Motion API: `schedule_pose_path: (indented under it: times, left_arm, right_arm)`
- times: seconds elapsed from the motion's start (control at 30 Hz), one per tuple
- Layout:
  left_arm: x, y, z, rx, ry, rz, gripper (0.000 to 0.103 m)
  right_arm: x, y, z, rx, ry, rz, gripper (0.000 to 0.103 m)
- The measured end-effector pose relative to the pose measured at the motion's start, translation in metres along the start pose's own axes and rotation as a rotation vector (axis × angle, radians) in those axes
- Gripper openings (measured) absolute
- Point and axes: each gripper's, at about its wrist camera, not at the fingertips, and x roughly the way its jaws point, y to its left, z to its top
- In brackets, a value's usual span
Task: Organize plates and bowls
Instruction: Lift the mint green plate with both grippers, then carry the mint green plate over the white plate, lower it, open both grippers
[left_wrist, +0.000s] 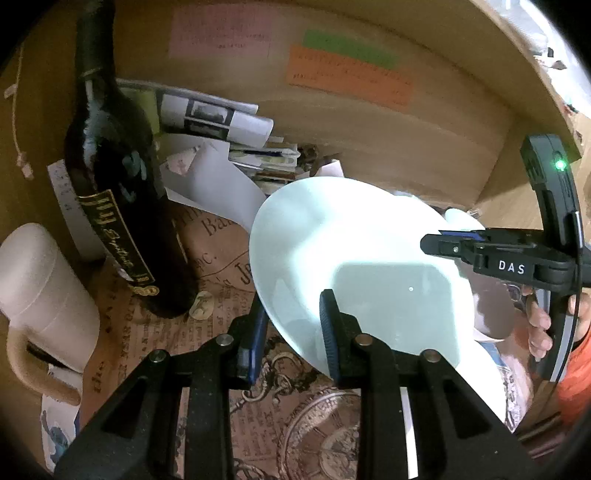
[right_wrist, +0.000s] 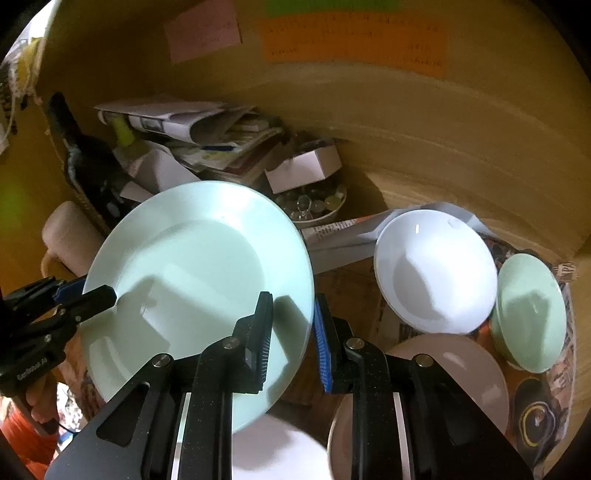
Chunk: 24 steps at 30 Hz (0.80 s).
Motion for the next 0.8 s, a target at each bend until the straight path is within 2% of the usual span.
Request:
schedule_pose_path:
  times: [0.33,0.8]
  left_arm:
    - [-0.032,-0.015,-0.012,0.008,-0.035,-0.005,0.028]
    - [-0.058,-0.031,-0.041,0.017,-0.033,-0.006,0.028]
  right_arm:
    - [-0.04,0.009,-0.022,0.004,-0.066,0.012,0.02]
    - [-0.067,0.015,-0.062,0.019,-0.101,0.028,0.02]
